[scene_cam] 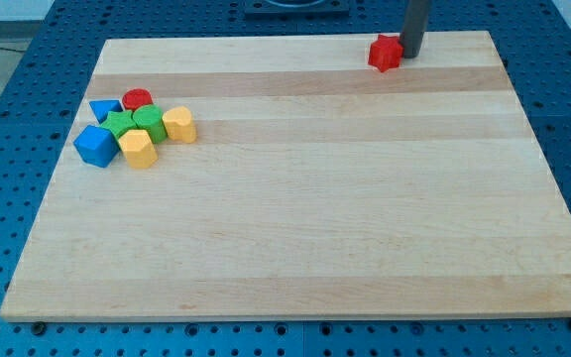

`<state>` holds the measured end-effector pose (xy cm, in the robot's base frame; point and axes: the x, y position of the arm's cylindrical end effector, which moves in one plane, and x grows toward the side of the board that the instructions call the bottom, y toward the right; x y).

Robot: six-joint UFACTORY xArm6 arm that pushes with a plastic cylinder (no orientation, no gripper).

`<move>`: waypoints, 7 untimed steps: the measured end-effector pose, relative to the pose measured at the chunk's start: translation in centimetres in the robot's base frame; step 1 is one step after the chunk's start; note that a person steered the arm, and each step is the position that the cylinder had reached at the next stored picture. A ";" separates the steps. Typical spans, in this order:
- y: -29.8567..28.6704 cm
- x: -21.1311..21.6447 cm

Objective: Push the red star diagonal to the top right of the yellow heart

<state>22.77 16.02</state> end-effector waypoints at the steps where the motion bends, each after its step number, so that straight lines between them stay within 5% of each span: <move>1: -1.4 -0.6; 3: 5.0 0.4; 7: -7.3 1.7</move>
<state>24.49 8.73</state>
